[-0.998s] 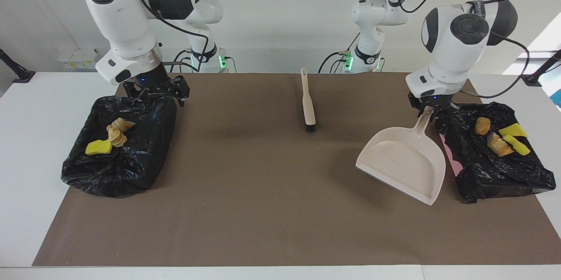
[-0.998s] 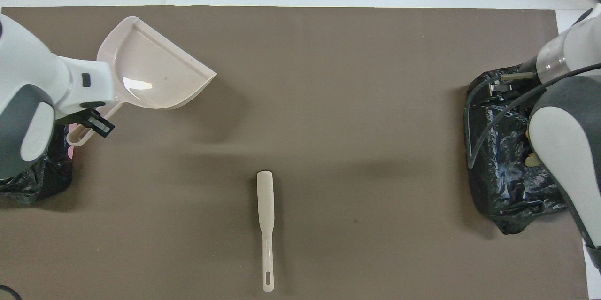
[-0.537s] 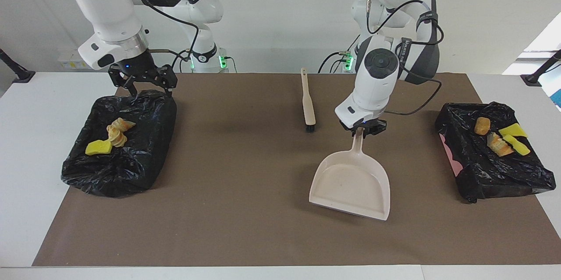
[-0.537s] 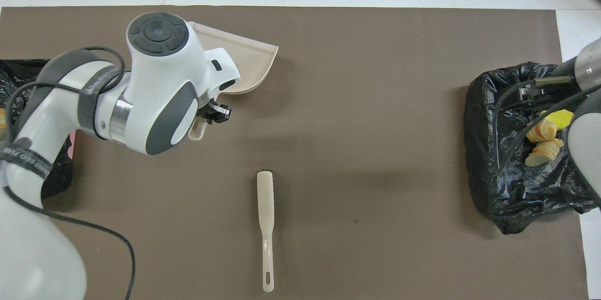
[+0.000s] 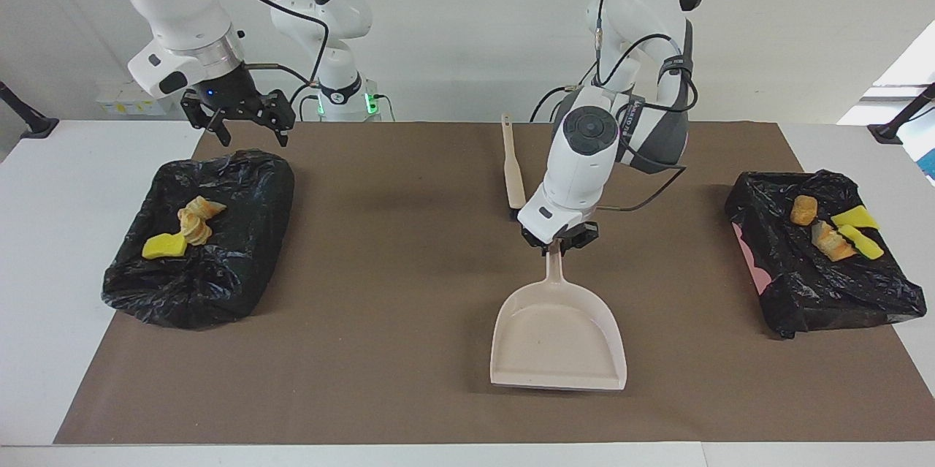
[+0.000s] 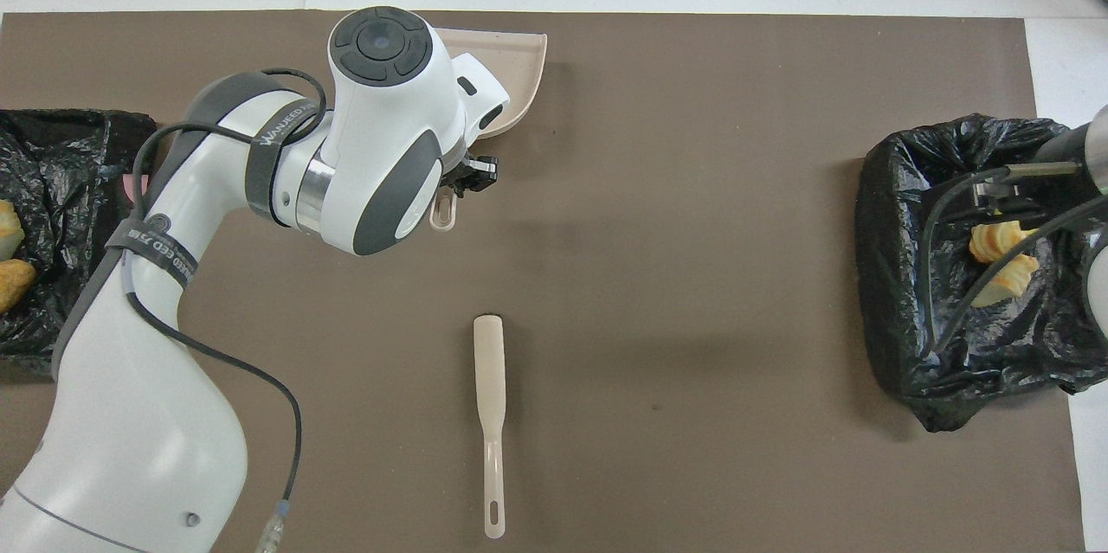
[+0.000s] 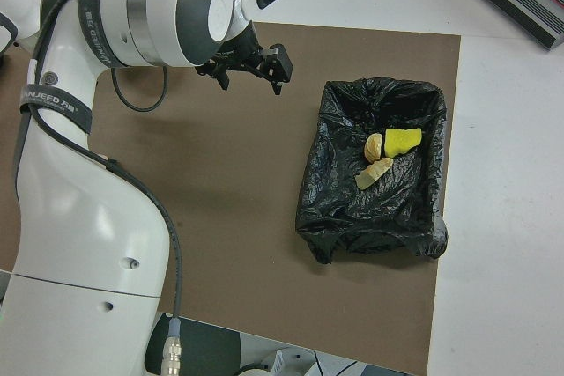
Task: Sweep and dump trash in bin
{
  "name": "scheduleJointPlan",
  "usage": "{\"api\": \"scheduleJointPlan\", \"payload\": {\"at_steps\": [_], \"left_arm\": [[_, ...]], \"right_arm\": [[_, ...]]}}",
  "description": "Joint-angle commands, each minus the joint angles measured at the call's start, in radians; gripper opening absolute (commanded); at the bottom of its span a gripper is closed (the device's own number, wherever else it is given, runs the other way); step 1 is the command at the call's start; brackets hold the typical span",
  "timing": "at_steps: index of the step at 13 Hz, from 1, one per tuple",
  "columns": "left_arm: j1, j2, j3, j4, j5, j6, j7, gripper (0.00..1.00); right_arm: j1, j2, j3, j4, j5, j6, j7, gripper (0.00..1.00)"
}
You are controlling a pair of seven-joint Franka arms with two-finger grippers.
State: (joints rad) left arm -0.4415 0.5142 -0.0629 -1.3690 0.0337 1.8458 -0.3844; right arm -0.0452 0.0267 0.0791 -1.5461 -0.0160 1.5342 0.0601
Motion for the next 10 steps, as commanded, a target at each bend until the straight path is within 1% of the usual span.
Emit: {"api": "scheduleJointPlan", "payload": {"at_steps": [1, 4, 6, 7, 8, 9, 10], "left_arm": [[-0.022, 0.056, 0.020, 0.036, -0.017, 0.026, -0.016, 0.00], [-0.029, 0.064, 0.020, -0.005, -0.027, 0.027, -0.031, 0.00], [-0.028, 0.053, 0.020, -0.033, -0.037, 0.033, -0.083, 0.00], [-0.028, 0.046, 0.020, -0.063, -0.037, 0.071, -0.094, 0.00], [-0.028, 0.024, 0.020, -0.118, -0.037, 0.120, -0.093, 0.00], [-0.029, 0.012, 0.018, -0.148, -0.035, 0.150, -0.090, 0.04], [-0.029, 0.012, 0.020, -0.148, -0.035, 0.150, -0.076, 0.26]], "right_arm": [[-0.004, -0.031, -0.002, -0.040, 0.027, 0.023, 0.035, 1.00], [-0.005, -0.089, -0.004, -0.144, 0.059, 0.104, 0.034, 1.00], [0.001, -0.093, -0.002, -0.147, 0.059, 0.104, 0.046, 1.00], [0.001, -0.099, -0.004, -0.155, 0.057, 0.110, 0.058, 1.00], [0.001, -0.105, -0.004, -0.163, 0.057, 0.119, 0.060, 1.00], [0.007, -0.103, -0.004, -0.161, 0.036, 0.121, 0.058, 1.00], [0.007, -0.091, -0.004, -0.149, 0.034, 0.125, 0.055, 1.00]]}}
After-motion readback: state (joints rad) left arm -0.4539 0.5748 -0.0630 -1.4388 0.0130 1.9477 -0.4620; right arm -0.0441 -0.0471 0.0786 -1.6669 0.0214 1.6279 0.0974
